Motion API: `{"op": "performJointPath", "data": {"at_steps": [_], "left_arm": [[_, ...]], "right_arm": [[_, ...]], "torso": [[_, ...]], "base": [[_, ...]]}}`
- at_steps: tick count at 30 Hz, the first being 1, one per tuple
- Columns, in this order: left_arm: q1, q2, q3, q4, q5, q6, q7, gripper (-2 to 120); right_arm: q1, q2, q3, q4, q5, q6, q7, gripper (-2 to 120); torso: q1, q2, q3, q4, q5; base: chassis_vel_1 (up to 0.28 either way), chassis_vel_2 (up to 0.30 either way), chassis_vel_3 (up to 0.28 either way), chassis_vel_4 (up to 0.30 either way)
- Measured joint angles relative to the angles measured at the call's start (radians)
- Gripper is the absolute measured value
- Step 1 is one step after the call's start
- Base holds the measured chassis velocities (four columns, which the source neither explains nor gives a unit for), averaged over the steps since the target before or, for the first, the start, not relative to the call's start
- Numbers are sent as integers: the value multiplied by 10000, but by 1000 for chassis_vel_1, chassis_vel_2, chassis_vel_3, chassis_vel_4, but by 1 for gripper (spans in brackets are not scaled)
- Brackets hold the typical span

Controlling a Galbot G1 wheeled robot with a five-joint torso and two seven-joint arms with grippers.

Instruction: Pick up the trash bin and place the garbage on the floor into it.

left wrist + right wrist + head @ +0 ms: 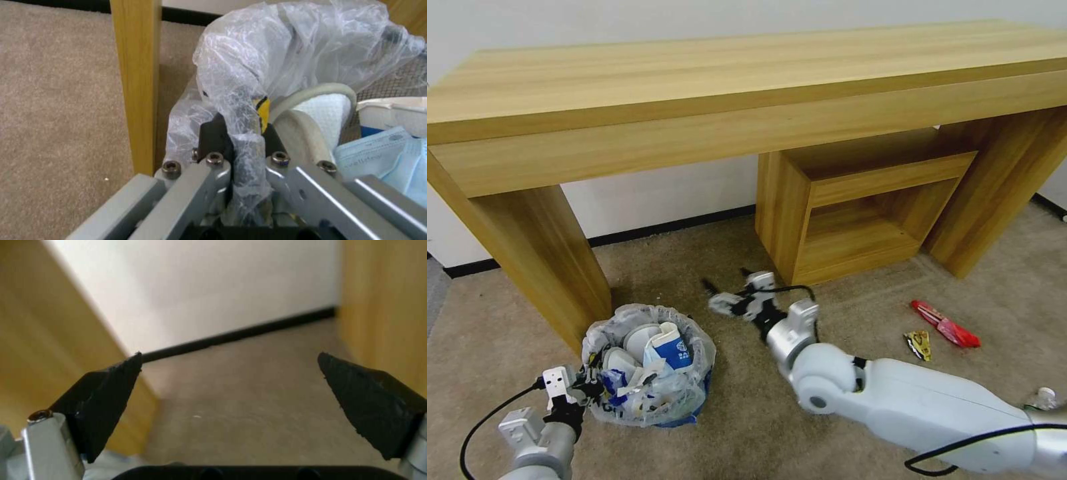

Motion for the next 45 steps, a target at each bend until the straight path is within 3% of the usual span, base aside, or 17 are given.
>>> {"op": "performJointPath", "data": {"at_steps": [6, 9, 14, 17, 24, 33, 45], "left_arm": [[102, -67, -69, -52, 18, -4, -5, 3], [101, -46, -75, -81, 12, -5, -15, 3], [76, -23, -80, -50, 12, -5, -25, 3], [35, -67, -57, 48, 44, -5, -36, 3], [5, -194, 7, 166, 165, -5, -39, 3], [82, -302, 14, 186, 264, -10, -32, 3], [153, -359, -97, 157, 243, -29, -36, 3]], "right_arm": [[-657, -271, 1205, 371, 967, -620, 1419, 100], [-1460, -348, 2403, 592, 1785, -1148, 2399, 100], [-2657, -368, 3547, 607, 2160, -1482, 2957, 100], [-4105, -265, 4596, 464, 2182, -1588, 3460, 100], [-6050, 103, 6275, 74, 1844, -1543, 3773, 100], [-6934, 839, 7097, -928, 1937, -1388, 3746, 100], [-6875, 1611, 6644, -2668, 1718, -1201, 3348, 93]], "torso": [[0, 1, 0, 3, -1], [0, 1, 0, 2, -1], [0, 0, 0, 1, -1], [0, 0, 0, -1, 0], [0, 0, 0, 0, 0], [0, 1, 0, 2, -1], [0, 2, 0, 2, -3]], "base": [[0, 0, 0, 0], [0, 0, 0, 0], [0, 0, 0, 0], [0, 0, 0, 0], [0, 0, 0, 0], [0, 0, 0, 0], [0, 0, 0, 0]]}}
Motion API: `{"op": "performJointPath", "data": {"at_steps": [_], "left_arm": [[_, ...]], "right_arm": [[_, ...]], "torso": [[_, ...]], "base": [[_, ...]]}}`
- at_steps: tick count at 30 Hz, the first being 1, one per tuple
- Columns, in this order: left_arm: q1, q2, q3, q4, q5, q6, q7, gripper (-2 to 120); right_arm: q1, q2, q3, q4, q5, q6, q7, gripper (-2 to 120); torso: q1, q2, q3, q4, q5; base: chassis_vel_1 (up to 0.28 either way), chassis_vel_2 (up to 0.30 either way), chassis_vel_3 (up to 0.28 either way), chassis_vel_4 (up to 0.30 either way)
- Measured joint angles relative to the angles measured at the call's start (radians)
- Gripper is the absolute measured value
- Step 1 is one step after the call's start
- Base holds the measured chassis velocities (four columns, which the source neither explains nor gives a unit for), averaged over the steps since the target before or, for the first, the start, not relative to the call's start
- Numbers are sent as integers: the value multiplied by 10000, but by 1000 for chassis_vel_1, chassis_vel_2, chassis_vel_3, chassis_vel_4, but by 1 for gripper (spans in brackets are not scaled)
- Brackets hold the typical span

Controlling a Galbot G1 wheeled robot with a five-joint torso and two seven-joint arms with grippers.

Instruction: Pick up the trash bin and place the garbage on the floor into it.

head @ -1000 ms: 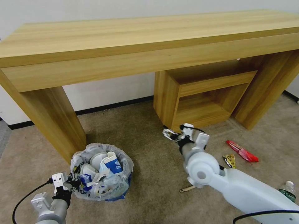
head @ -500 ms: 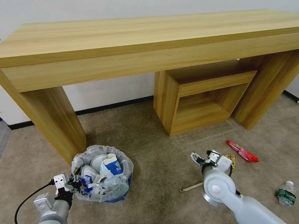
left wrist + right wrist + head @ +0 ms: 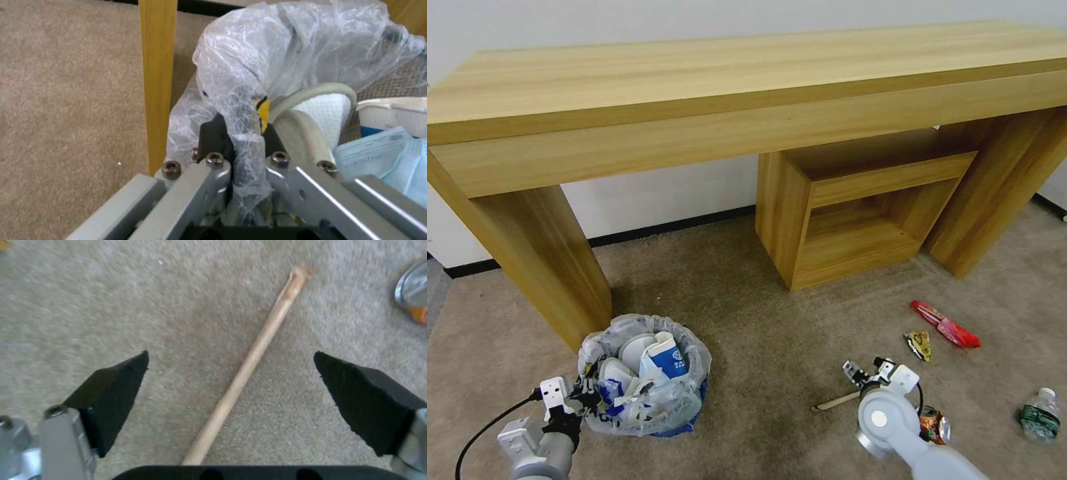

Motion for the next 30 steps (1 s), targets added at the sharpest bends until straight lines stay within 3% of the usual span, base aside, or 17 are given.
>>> {"op": "performJointPath", "data": {"at_steps": [6, 21, 24, 30], "left_arm": [[64, -44, -1, -71, 6, -10, -5, 3], [169, -35, -8, -158, -14, -70, -14, 3], [186, -34, 1, -174, -15, -80, -12, 3], [224, -31, 28, -206, -16, -93, -1, 3]], "right_arm": [[130, 707, -75, -1129, -413, 239, -398, 89], [206, 1851, -115, -2179, -1042, 478, -742, 84], [207, 2087, -92, -2421, -1258, 561, -834, 74], [194, 2296, -79, -2852, -1585, 706, -1059, 68]], "torso": [[0, -1, 1, 0, 0], [0, -1, 1, -1, -1], [-1, -1, 1, -1, -1], [-1, -1, 1, -1, 0]], "base": [[0, 0, 0, 0], [0, 0, 0, 0], [0, 0, 0, 0], [0, 0, 0, 0]]}}
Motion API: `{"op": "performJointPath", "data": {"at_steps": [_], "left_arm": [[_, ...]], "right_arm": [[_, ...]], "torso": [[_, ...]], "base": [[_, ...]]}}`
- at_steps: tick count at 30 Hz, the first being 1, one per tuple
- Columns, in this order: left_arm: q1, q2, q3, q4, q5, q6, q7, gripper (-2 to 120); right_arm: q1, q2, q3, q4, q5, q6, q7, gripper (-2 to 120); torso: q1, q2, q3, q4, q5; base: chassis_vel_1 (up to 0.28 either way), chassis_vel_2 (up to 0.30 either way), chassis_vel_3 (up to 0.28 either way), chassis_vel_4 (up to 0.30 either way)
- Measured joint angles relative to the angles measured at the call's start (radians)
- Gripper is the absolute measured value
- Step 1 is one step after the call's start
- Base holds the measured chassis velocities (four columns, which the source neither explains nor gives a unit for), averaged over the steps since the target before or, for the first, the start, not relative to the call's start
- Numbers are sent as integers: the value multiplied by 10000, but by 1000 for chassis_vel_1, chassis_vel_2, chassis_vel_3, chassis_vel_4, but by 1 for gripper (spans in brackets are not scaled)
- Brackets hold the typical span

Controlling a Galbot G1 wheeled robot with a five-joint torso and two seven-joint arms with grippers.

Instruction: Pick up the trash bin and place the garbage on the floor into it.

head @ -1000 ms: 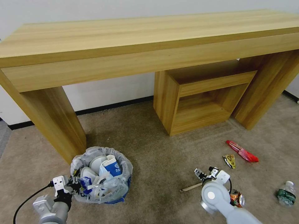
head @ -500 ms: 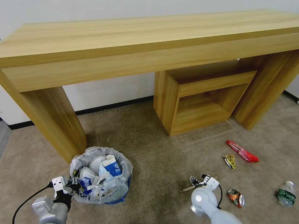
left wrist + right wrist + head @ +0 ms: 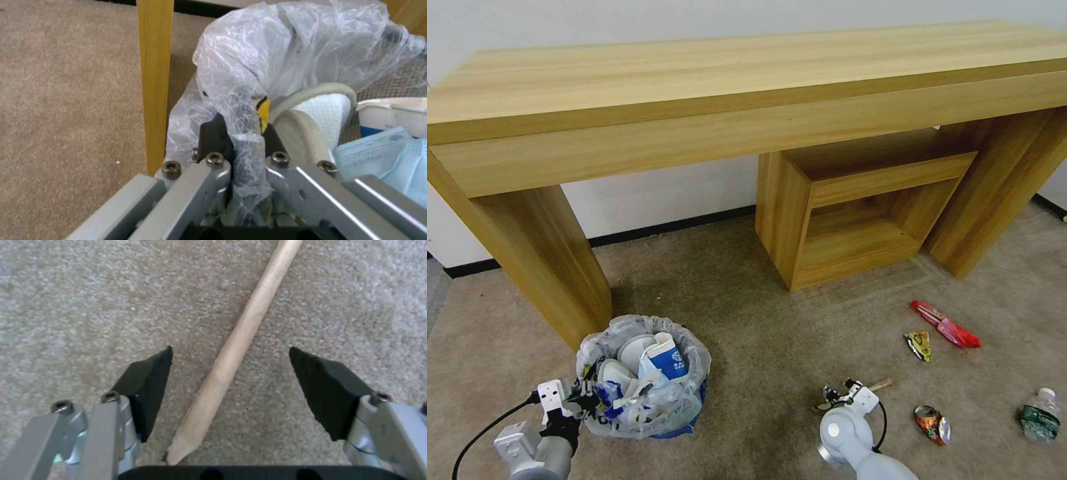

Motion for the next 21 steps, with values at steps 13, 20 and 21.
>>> {"op": "performJointPath", "data": {"at_steps": [13, 20, 21], "left_arm": [[27, 19, 11, -48, -22, -31, 17, 3], [15, 21, 15, -77, -35, -44, 18, 3], [15, 20, 23, -85, -36, -45, 19, 3]], "right_arm": [[131, 176, -172, -524, -421, 172, -237, 55], [130, 198, -265, -598, -642, 239, -264, 32], [126, 204, -279, -614, -674, 250, -280, 29]], "torso": [[0, 0, 0, 0, 0], [0, 0, 0, 0, 0], [0, 0, -1, 0, 2]], "base": [[0, 0, 0, 0], [0, 0, 0, 0], [0, 0, 0, 0]]}}
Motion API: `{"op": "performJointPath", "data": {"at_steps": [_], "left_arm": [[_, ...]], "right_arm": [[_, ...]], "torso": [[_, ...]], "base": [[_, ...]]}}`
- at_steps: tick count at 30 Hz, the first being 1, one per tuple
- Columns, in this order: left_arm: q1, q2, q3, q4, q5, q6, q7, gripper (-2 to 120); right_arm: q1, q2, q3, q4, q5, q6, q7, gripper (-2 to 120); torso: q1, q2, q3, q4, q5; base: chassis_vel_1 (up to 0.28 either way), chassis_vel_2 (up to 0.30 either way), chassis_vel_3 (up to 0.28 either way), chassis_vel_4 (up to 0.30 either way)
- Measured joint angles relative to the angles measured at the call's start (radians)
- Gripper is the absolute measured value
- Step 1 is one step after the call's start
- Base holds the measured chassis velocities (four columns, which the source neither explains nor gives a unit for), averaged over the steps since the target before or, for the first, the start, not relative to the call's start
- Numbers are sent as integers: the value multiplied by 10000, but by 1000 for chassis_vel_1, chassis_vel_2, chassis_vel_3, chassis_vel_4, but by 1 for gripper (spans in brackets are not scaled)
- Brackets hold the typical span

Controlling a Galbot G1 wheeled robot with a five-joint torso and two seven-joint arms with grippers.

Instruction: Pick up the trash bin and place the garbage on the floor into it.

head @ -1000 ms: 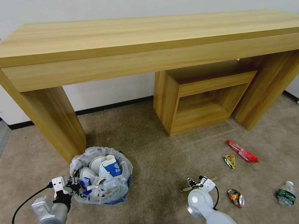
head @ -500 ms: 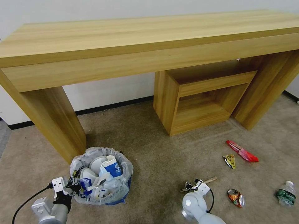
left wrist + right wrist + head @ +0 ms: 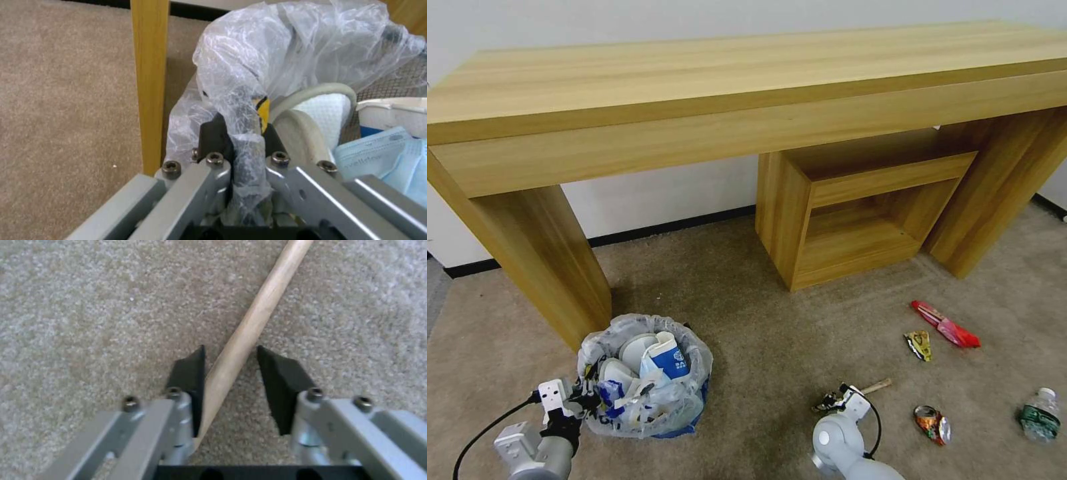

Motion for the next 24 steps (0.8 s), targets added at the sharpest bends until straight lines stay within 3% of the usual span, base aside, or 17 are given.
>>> {"op": "performJointPath", "data": {"at_steps": [3, 6, 9, 18, 24], "left_arm": [[0, -11, 14, -16, -2, 0, 0, 3], [-7, -20, 26, -36, -3, -2, 2, 3], [0, -28, 31, -37, -3, -6, 5, 3], [10, -48, 45, -35, 21, -42, 21, 3], [-35, -50, 38, 57, 46, -50, 23, 3]], "right_arm": [[-3, 12, -8, -38, -37, 16, -20, 21], [-28, 41, -37, -143, -187, 66, -72, 5], [-33, 51, -61, -244, -266, 100, -126, 1], [-128, -17, -127, -261, -479, 193, -237, 0], [-517, -805, -156, 991, -767, 336, -548, 0]], "torso": [[0, 0, 0, 0, -2], [0, 0, 0, 0, -1], [0, 1, 0, 0, -2], [0, 0, 0, 1, 0], [0, 0, 0, -1, 1]], "base": [[0, 0, 0, 0], [0, 0, 0, 0], [0, 0, 0, 0], [0, 0, 0, 0], [0, 0, 0, 0]]}}
